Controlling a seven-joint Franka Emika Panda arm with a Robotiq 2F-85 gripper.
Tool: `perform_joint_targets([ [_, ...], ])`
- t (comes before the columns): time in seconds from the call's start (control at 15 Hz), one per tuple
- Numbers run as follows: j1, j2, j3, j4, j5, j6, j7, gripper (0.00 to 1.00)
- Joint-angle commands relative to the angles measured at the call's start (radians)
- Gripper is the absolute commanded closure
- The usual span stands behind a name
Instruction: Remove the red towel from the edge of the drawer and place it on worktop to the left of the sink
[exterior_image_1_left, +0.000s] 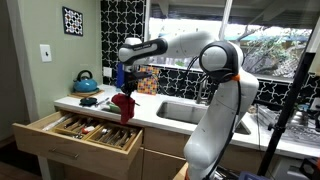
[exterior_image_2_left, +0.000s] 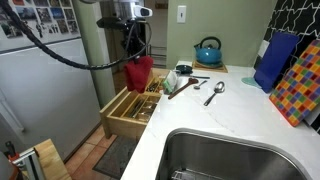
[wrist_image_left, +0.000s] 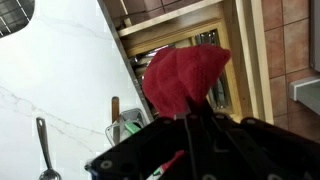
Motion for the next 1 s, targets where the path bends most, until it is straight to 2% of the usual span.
perform_joint_targets([
  [0.0,-0.021,-0.006,0.006,-0.001,-0.135,0.069,0.030,0.99],
  [0.4,-0.078,0.027,-0.018,0.009,-0.503,0.114,-0.036,0.99],
  [0.67,-0.096,0.059,-0.032,-0.048,-0.732,0.233,-0.045,0.99],
  [0.93,-0.113,0.103,-0.052,-0.127,-1.012,0.412,0.035,0.99],
])
